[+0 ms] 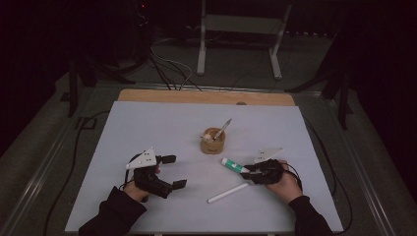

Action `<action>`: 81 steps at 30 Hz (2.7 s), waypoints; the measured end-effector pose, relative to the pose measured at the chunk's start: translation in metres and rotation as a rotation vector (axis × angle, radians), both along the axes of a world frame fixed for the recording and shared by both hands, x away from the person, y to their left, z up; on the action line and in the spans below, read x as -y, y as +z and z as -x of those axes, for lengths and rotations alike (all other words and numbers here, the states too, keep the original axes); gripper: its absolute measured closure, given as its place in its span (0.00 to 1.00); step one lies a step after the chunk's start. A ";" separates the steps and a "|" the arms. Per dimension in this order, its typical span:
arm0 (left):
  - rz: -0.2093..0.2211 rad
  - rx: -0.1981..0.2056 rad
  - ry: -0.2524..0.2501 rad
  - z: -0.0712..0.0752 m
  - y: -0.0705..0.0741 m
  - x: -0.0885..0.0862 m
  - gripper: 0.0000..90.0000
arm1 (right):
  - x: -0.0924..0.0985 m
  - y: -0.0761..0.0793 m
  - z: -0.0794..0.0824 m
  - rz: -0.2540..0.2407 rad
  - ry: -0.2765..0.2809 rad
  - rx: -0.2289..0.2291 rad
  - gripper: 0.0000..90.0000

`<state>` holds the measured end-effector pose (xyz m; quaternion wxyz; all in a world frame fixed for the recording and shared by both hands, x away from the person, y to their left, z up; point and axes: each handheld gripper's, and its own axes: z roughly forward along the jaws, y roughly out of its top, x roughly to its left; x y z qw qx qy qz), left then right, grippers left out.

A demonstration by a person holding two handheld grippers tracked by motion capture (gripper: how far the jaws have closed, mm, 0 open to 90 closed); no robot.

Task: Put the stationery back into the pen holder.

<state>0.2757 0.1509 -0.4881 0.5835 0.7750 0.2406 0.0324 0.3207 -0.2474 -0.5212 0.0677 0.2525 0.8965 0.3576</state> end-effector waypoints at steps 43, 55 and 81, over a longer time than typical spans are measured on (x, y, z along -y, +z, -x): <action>-0.291 0.239 -0.111 0.019 0.041 0.032 0.02 | -0.043 0.049 0.022 -0.120 0.125 -0.073 0.72; -0.393 0.324 -0.095 0.025 0.047 0.035 0.02 | -0.059 0.053 0.023 -0.119 0.149 -0.094 0.72; -0.658 0.566 0.017 0.039 0.035 0.047 0.05 | -0.091 0.057 0.023 -0.104 0.168 -0.130 0.72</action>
